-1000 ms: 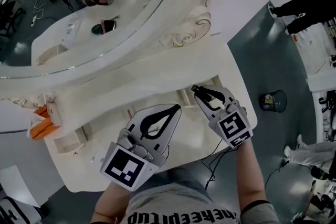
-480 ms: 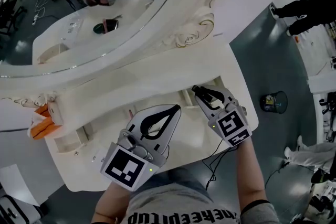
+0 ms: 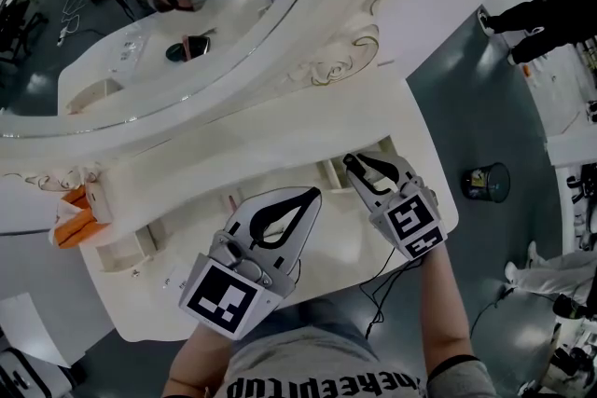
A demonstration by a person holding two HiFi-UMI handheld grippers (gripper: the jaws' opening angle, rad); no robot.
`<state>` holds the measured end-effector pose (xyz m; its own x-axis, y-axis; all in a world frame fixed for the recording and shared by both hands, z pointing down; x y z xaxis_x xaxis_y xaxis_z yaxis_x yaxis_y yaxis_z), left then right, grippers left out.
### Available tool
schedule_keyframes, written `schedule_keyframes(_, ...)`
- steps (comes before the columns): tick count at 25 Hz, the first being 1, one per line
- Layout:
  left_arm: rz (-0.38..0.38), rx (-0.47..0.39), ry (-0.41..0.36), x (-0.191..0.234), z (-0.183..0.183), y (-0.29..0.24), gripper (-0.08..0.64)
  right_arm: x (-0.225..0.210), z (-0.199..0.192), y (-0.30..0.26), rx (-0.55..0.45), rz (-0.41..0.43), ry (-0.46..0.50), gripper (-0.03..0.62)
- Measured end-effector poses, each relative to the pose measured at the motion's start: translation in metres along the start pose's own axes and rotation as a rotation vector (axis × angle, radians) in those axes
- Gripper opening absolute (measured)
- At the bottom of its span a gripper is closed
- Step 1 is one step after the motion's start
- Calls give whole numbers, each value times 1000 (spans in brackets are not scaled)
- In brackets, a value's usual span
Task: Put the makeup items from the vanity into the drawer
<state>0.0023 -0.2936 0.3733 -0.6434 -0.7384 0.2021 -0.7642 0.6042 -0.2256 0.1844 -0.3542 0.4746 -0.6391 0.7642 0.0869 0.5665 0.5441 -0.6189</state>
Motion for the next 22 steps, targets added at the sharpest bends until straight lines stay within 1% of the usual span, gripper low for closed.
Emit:
schedule_keyframes(7, -3, -1, -3, -4, 2, -1, 21, -2, 0, 6, -9, -7, -16, 129)
schedule_keyframes(8, -3, -1, -4, -4, 2, -1, 21, -2, 1, 7, -16, -16, -18, 124)
schedule_keyframes(9, -3, -1, -5, -5, 2, -1, 21, -2, 2, 8, -26, -30, -23, 94)
schedule_keyframes(11, -3, -1, -7, -5, 2, 0, 21, -3, 3, 11, -57, -55, -45, 33)
schedule_keyframes(12, -3, 0, -6, -6, 2, 0, 21, -4, 4, 13, -74, -62, -61, 17)
schedule_keyframes(16, -6, -4, -9, -8, 2, 1, 21, -5, 9, 22, -152, -65, -143, 15)
schedule_keyframes(22, -20, -10, -16, -16, 2, 0, 21, 3, 20, 39, -262, -34, -238, 14)
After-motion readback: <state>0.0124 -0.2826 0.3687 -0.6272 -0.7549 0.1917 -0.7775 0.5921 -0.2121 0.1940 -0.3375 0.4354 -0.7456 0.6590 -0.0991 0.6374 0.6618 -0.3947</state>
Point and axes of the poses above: the fingertips, and each gripper's own axes: y backward along the fingers, x to its left, z out of its top, the point moved 8 cm from there along y, backward along the fingers, and after that the axes turned 2 degrees about -y, right-handed, at the moved point
